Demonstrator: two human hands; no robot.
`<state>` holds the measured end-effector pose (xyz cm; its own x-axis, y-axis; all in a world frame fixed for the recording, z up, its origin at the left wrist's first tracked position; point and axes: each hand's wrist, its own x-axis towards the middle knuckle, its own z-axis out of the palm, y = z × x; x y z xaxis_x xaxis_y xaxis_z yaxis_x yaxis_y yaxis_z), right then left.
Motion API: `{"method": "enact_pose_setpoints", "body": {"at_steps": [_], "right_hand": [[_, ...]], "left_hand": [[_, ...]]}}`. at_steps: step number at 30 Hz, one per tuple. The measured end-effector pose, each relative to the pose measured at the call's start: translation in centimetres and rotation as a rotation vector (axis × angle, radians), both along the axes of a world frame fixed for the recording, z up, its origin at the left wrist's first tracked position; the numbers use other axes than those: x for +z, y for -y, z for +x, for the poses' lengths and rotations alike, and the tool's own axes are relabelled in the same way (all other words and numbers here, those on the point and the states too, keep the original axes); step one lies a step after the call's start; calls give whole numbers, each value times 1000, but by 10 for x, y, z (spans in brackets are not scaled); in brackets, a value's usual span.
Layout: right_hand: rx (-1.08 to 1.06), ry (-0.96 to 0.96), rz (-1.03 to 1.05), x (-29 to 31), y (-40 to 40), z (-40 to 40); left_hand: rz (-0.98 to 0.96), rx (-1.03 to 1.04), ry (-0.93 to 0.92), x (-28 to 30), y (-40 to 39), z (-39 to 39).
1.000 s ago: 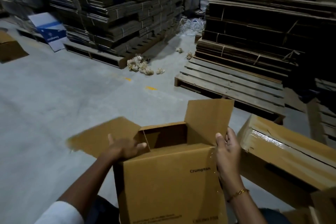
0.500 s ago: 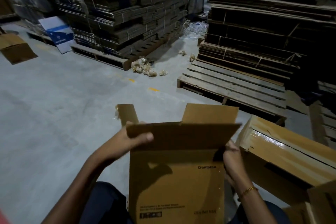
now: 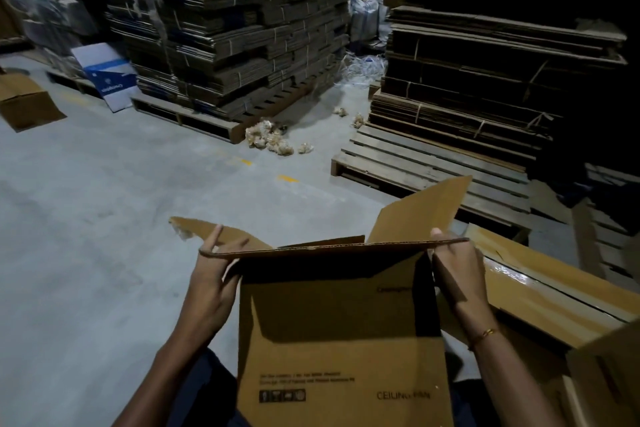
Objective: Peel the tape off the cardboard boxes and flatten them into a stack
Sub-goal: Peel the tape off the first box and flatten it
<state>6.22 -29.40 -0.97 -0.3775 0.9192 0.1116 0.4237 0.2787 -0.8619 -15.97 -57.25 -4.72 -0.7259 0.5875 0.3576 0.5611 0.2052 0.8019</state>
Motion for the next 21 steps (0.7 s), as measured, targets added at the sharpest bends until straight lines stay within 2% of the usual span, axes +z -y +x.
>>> {"method": "enact_pose_setpoints", "body": {"at_steps": [2, 4, 7, 10, 13, 15, 18, 21], "right_hand": [[-18, 2, 32, 9, -6, 0], [-13, 33, 4, -1, -7, 4], [2, 12, -89, -21, 2, 14], [-16, -121, -303, -48, 4, 39], [-45, -151, -680, -48, 12, 56], [-100, -77, -613, -35, 15, 58], [-44, -100, -404, -16, 21, 39], [82, -43, -324, -38, 28, 49]], "left_hand": [[53, -24, -17, 1, -13, -5], [-47, -93, 5, -10, -19, -9], [-139, -174, -83, -28, -18, -3], [-120, -145, -35, -33, -25, 9], [-90, -15, 6, -34, -37, 25], [-57, 32, 0, -32, -41, 35], [-60, 105, -20, -31, -43, 40], [-186, 200, -139, -36, -53, 29]]}}
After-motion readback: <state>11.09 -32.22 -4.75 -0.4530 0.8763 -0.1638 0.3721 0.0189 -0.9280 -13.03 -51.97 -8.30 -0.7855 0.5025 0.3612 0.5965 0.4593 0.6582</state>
